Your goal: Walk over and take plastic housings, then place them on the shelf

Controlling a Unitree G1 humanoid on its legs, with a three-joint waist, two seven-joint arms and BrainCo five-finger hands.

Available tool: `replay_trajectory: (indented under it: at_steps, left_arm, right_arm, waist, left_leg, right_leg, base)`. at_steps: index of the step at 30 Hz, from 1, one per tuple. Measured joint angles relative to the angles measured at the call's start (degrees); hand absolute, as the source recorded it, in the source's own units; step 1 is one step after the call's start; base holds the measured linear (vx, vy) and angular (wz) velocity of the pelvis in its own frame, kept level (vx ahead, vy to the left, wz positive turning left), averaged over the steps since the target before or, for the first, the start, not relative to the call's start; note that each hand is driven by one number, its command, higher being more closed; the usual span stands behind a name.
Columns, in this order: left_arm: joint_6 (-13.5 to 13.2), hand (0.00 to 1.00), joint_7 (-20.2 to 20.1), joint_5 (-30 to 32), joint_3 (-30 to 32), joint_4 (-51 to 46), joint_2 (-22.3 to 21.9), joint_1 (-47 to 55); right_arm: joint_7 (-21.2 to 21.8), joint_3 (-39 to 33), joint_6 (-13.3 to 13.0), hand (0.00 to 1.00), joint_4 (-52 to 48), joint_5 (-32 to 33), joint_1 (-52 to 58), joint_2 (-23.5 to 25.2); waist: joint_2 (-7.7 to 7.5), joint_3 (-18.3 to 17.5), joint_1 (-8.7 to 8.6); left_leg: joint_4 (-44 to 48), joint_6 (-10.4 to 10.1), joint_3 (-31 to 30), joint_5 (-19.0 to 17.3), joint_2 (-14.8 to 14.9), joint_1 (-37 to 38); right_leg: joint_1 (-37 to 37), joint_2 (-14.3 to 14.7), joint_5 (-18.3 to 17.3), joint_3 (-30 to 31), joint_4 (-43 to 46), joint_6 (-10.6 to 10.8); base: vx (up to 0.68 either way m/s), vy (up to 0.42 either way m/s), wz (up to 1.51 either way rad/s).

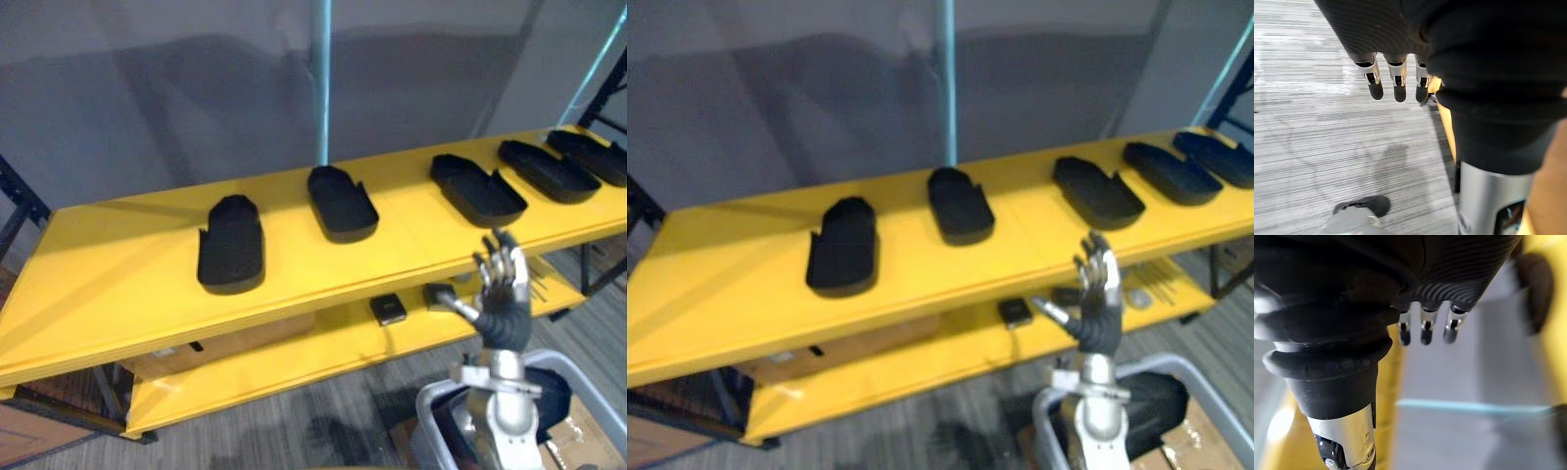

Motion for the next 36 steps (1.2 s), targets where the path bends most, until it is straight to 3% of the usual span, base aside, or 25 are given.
replay_trajectory:
  at_steps: [5,8,10,11,13,16,18,27,32,36]
  left_arm:
    - [-0.7,0.0,-0.7,-1.9,4.1,2.2,-2.6,1.6]
    - [-2.0,0.0,-1.1,-2.3,6.5,2.2,-3.5,2.1]
    - [-2.7,0.0,-1.7,-3.0,8.2,2.2,-3.9,2.9]
    - [-2.9,0.0,-1.7,-3.7,8.5,2.2,-3.9,3.1]
    - [-4.5,0.0,-1.8,-4.0,10.0,2.1,-3.9,3.0]
    - [-4.9,0.0,-1.7,-4.5,10.9,2.1,-3.9,3.1]
    - [-5.1,0.0,-1.7,-4.5,10.9,2.0,-3.9,3.1]
    - [-8.4,0.0,-0.9,-8.5,10.9,-0.6,-3.9,2.5]
    - [-8.2,0.0,0.2,-9.1,10.9,-0.8,-3.8,2.5]
    - [-5.9,0.0,0.2,-11.3,10.9,-0.7,-3.9,2.5]
  right_arm:
    - [13.8,7.4,1.5,0.0,-0.4,8.3,-13.0,-1.4]
    - [21.2,12.7,6.1,0.0,0.2,11.2,-19.6,-1.3]
    - [25.5,17.4,11.8,0.0,3.4,12.2,-25.3,-0.3]
    - [26.2,18.4,12.9,0.0,4.6,12.2,-26.5,0.2]
    - [29.4,21.1,17.9,0.0,7.5,12.9,-29.3,1.5]
    - [31.5,23.4,21.8,0.0,9.4,13.2,-30.9,2.6]
    - [31.6,24.6,23.0,0.0,9.9,13.2,-31.6,3.0]
    - [30.9,26.6,23.2,0.0,18.6,6.6,-35.1,5.0]
    - [29.1,27.8,23.3,0.0,24.2,1.5,-35.6,4.8]
    - [29.1,27.9,24.9,0.0,28.9,0.7,-38.4,4.6]
  waist:
    - [0.26,1.2,1.91]
    - [-0.02,1.7,3.88]
    - [-0.72,1.9,5.07]
    - [-0.95,1.9,5.31]
    - [-1.84,2.4,6.6]
    - [-2.52,2.6,7.67]
    - [-3.54,2.2,7.75]
    - [-4.15,2.6,8.04]
    - [-4.6,2.8,9.79]
    - [-5.03,4.8,10.93]
  left_leg:
    - [0.0,0.1,-2.6,0.7,-0.4,0.1]
    - [-0.2,0.0,-3.6,1.1,-0.4,0.0]
    - [-0.8,-0.1,-4.7,1.7,-0.4,-0.1]
    - [-1.1,-0.1,-4.9,2.0,-0.4,-0.1]
    - [-1.3,-0.2,-6.2,2.5,-0.5,-0.8]
    - [-1.2,-0.2,-7.4,2.7,-0.7,-1.6]
    - [-1.0,-0.2,-7.8,2.8,-0.8,-2.0]
    - [0.7,-0.3,-8.8,2.6,-0.7,-3.6]
    - [1.1,-0.5,-9.3,2.7,-0.4,-4.6]
    - [1.9,-0.8,-9.5,2.5,-0.1,-5.1]
  right_leg:
    - [1.6,-0.3,-0.1,-2.3,0.0,0.0]
    - [2.0,-0.2,-0.2,-3.3,0.0,-0.1]
    - [2.2,-0.1,-0.3,-4.4,0.0,-0.3]
    - [2.2,-0.1,-0.3,-4.7,0.0,-0.3]
    - [2.3,0.0,-0.4,-5.7,0.0,-0.4]
    - [2.2,-0.1,-0.4,-6.7,0.0,-0.4]
    - [2.2,-0.1,-0.4,-6.9,0.0,-0.5]
    - [1.4,0.1,-1.7,-7.2,1.1,-1.3]
    - [1.0,0.6,-1.5,-8.2,1.0,-1.6]
    - [1.0,0.7,-1.0,-8.4,0.9,-1.4]
  base:
    - [-0.04,-0.019,0.26]
    - [-0.06,-0.023,0.17]
    - [-0.05,-0.032,0.24]
    - [-0.04,-0.035,0.26]
    - [-0.04,-0.035,0.26]
    - [-0.01,-0.017,0.21]
    - [0.0,-0.009,0.16]
    - [-0.03,-0.007,0.05]
    - [0.0,-0.019,0.09]
    - [0.0,-0.005,0.01]
